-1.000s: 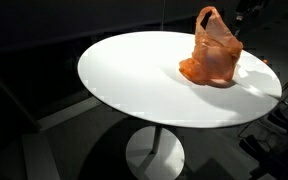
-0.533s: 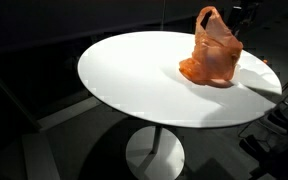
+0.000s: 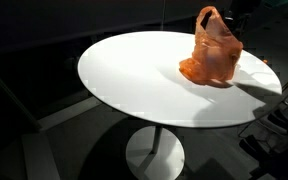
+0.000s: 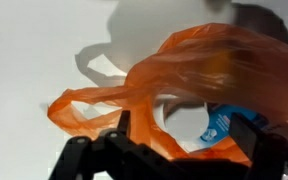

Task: Remove the white and orange bottle from the plastic bag and put it on the table

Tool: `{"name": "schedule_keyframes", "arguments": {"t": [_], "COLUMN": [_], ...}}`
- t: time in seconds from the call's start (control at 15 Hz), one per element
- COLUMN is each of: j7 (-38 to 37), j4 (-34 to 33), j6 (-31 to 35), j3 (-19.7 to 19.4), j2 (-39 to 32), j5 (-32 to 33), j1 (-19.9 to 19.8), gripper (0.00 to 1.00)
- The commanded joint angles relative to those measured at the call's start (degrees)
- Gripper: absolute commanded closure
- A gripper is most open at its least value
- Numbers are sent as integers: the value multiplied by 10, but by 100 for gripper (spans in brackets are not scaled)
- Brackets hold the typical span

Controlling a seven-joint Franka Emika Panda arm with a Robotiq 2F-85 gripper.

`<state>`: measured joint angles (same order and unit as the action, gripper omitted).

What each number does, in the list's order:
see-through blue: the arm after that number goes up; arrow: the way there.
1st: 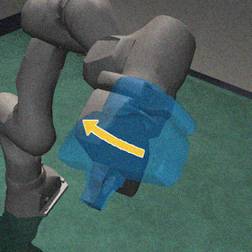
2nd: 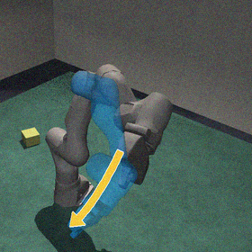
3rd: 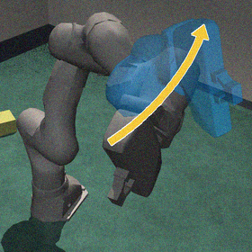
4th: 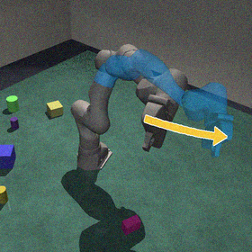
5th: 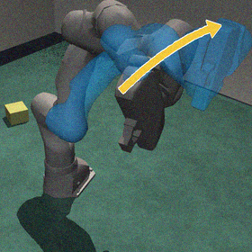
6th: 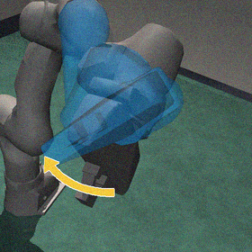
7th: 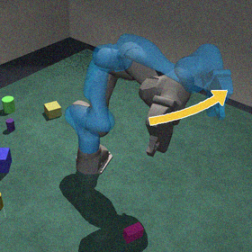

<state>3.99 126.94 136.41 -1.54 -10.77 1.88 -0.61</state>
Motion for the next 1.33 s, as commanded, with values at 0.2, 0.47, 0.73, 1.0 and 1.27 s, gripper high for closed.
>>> {"name": "schedule_keyframes", "arguments": {"t": [0.2,0.47,0.73,1.0,1.27], "j7": [-10,-4,6,13,3], "j4": [-4,-5,-11,-29,-56], "j6": [9,-8,-37,-75,-89], "j3": [3,2,3,-1,-17], "j2": [-9,9,43,76,87], "j5": [12,6,-7,-23,-20], "j1": [3,-1,-6,-12,-26], "gripper": [51,81,81,81,81]}}
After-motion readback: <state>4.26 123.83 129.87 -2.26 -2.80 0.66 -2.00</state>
